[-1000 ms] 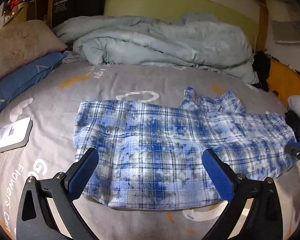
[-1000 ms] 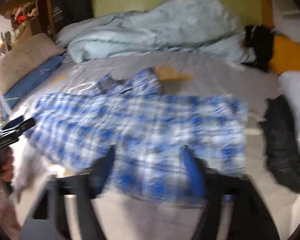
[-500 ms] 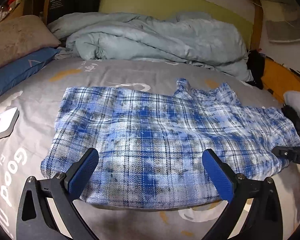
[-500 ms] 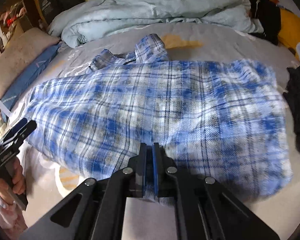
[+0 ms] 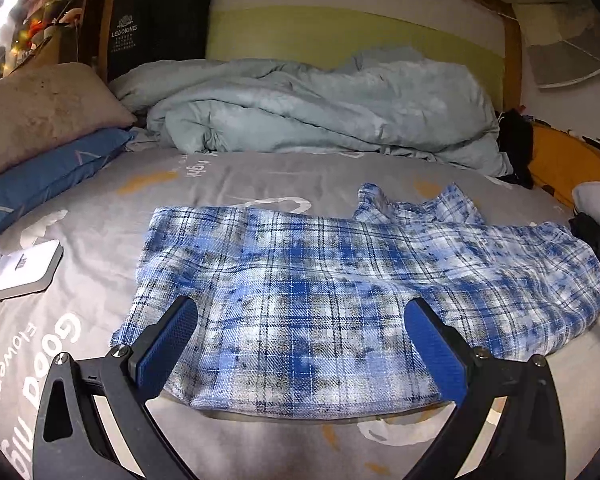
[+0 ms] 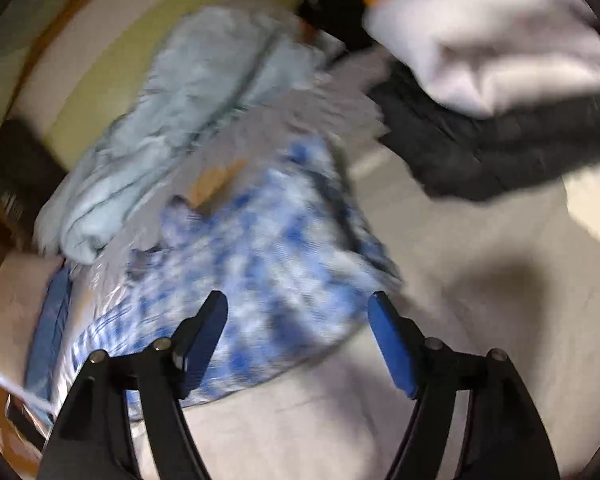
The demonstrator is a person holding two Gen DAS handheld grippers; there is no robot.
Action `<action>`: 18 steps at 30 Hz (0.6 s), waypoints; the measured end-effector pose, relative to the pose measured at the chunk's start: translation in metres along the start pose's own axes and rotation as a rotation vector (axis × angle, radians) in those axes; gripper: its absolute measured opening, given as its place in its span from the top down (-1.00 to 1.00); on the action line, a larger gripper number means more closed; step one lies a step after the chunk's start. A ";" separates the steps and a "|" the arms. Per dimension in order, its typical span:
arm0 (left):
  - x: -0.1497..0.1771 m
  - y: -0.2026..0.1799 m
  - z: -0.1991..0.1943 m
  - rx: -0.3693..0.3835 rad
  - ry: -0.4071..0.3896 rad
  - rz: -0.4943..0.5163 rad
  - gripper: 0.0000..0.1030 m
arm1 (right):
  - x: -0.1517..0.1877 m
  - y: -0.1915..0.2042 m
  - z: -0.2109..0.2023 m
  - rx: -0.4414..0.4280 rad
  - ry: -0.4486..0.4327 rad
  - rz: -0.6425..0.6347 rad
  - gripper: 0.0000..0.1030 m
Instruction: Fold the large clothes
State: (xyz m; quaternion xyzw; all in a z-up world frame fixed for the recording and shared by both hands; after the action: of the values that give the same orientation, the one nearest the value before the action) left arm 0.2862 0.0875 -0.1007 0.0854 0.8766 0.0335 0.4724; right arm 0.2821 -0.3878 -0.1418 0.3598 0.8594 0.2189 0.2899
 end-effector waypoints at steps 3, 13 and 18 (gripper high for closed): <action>0.000 0.001 -0.001 -0.009 -0.005 0.001 -0.99 | -0.002 -0.006 0.017 0.007 0.042 0.018 -0.50; -0.007 0.014 -0.012 -0.064 -0.026 -0.045 -0.99 | -0.015 0.022 0.021 0.163 -0.187 -0.292 0.74; -0.038 0.034 -0.043 -0.051 -0.106 -0.136 -0.99 | -0.006 0.070 -0.017 0.086 -0.313 -0.464 0.78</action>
State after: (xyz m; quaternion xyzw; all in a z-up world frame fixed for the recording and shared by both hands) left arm 0.2749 0.1146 -0.0414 0.0155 0.8530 0.0190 0.5213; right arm 0.3092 -0.3500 -0.0859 0.1949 0.8721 0.0521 0.4458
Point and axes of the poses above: each gripper's, at about its wrist camera, not at the fingertips, and z roughly the way its jaws point, y to its left, x to its underside, the point moved 10 cm from there along z, roughly the way its jaws point, and after that the axes turned 13 degrees about z, right-handed, at the moved point
